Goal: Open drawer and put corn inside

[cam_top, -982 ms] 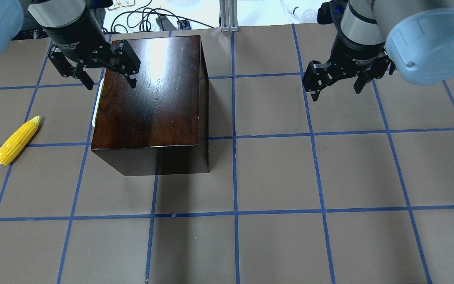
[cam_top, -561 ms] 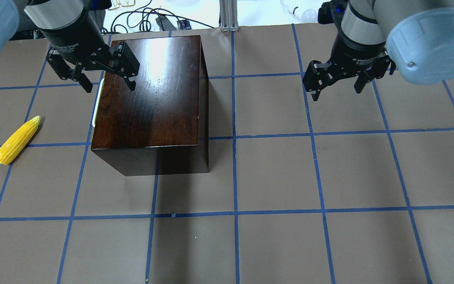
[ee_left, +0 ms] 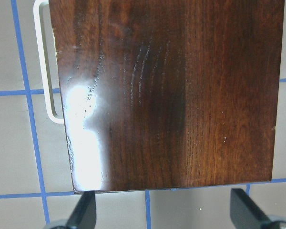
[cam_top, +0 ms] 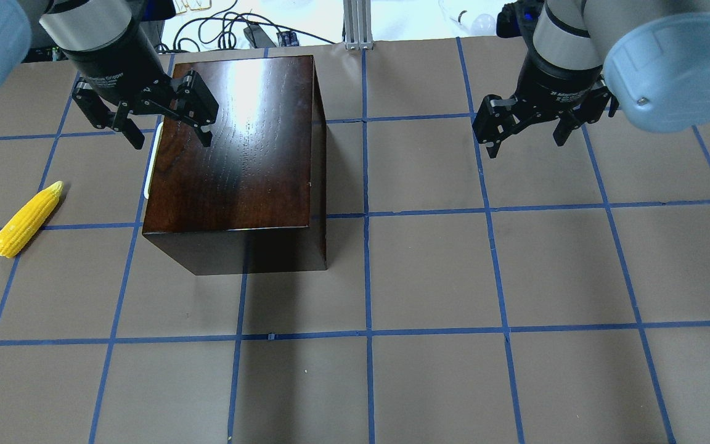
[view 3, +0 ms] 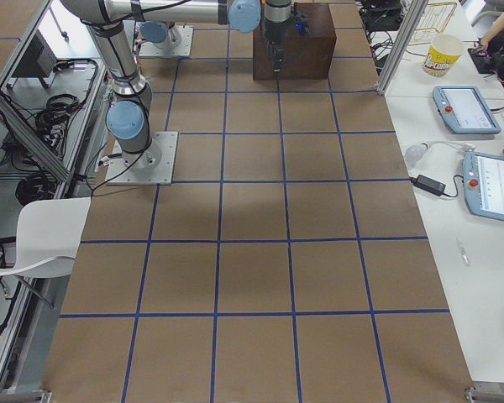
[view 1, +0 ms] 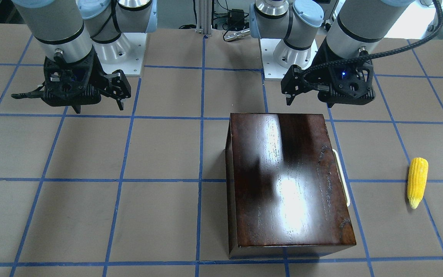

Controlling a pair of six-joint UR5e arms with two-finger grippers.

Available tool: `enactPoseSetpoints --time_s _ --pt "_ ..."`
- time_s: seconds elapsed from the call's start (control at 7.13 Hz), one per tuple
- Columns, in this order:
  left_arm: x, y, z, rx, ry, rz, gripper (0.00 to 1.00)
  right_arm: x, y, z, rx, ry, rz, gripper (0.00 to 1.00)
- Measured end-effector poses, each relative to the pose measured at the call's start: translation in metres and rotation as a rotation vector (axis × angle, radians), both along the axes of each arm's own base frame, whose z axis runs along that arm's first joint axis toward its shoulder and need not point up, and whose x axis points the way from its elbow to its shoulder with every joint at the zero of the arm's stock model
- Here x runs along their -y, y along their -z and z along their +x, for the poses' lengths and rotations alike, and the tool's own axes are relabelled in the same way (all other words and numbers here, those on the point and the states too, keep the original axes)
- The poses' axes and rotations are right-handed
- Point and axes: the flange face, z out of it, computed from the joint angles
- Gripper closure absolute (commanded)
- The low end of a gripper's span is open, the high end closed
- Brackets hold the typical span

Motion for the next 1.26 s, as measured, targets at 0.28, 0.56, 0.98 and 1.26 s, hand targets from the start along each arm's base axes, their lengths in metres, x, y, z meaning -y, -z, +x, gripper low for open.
enactPoseSetpoints --time_s 0.28,0.56,0.98,1.26 --pt "0.001 0.000 0.001 0.000 0.003 -0.002 0.00 0.000 0.000 0.000 0.000 0.000 0.000 0.00" --pt "0.002 -0.001 0.003 0.000 0.005 -0.006 0.00 0.000 0.000 0.000 0.000 0.000 0.000 0.00" --pt "0.013 -0.010 0.053 -0.013 -0.078 -0.033 0.00 0.000 0.000 -0.001 0.000 0.001 0.000 0.00" --pt "0.028 -0.007 0.115 -0.014 -0.128 -0.054 0.00 0.000 0.000 -0.001 0.000 0.001 0.000 0.00"
